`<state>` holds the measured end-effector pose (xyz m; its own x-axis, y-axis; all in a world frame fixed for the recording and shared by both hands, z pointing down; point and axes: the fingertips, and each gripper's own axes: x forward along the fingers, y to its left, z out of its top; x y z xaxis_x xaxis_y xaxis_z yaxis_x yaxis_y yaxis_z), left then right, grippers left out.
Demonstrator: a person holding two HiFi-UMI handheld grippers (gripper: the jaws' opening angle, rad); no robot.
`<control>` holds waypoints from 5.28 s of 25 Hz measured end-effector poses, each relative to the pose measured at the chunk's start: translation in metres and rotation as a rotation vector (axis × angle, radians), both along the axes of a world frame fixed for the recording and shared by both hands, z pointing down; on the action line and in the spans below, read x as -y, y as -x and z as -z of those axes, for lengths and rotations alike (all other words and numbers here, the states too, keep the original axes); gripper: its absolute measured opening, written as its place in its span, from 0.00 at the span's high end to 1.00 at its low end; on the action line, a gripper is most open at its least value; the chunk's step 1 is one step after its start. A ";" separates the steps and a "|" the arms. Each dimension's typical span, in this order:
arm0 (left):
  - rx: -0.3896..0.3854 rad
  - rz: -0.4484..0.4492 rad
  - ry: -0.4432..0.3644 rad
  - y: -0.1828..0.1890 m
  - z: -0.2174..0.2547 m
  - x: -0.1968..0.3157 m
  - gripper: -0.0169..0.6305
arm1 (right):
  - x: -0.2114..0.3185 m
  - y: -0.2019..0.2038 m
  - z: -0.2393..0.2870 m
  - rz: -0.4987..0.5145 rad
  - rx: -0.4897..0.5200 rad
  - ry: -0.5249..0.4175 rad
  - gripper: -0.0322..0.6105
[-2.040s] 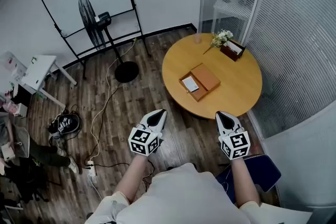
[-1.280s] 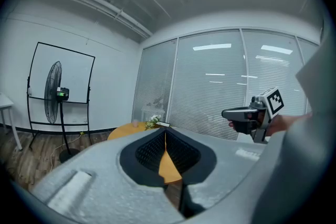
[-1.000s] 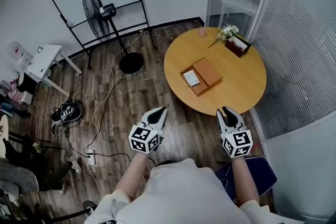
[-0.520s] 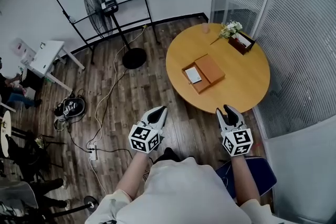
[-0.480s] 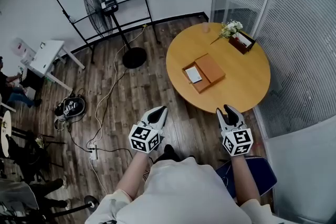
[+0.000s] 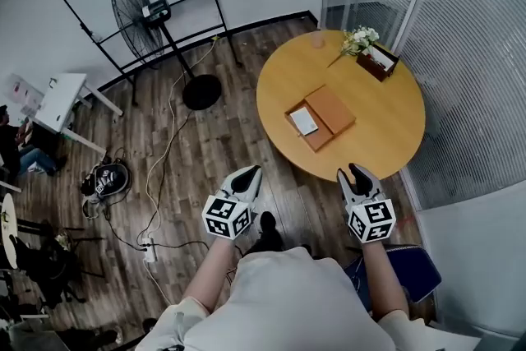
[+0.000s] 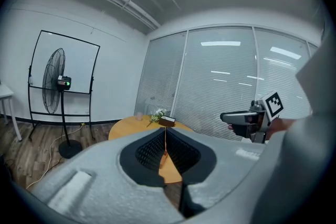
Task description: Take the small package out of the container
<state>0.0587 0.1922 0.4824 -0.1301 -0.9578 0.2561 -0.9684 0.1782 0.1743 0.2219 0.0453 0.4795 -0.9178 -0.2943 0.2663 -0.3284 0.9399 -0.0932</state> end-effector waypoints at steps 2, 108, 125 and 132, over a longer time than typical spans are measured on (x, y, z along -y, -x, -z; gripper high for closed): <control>-0.002 -0.021 -0.003 0.019 0.001 0.011 0.94 | 0.006 0.017 0.000 -0.016 -0.008 0.001 0.77; -0.104 -0.835 0.621 0.280 -0.272 0.383 0.94 | 0.228 0.243 -0.443 -0.657 -0.489 1.181 0.69; -0.113 -0.845 0.602 0.285 -0.267 0.373 0.94 | 0.239 0.268 -0.404 -0.706 -0.363 1.055 0.65; -0.115 -0.875 0.571 0.280 -0.257 0.373 0.94 | 0.232 0.290 -0.345 -0.675 -0.274 0.918 0.66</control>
<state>-0.2211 -0.1808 0.7397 0.6028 -0.4392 0.6661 -0.7821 -0.4906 0.3843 -0.0681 -0.1868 0.8247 -0.5278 -0.2945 0.7967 -0.8493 0.1835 -0.4949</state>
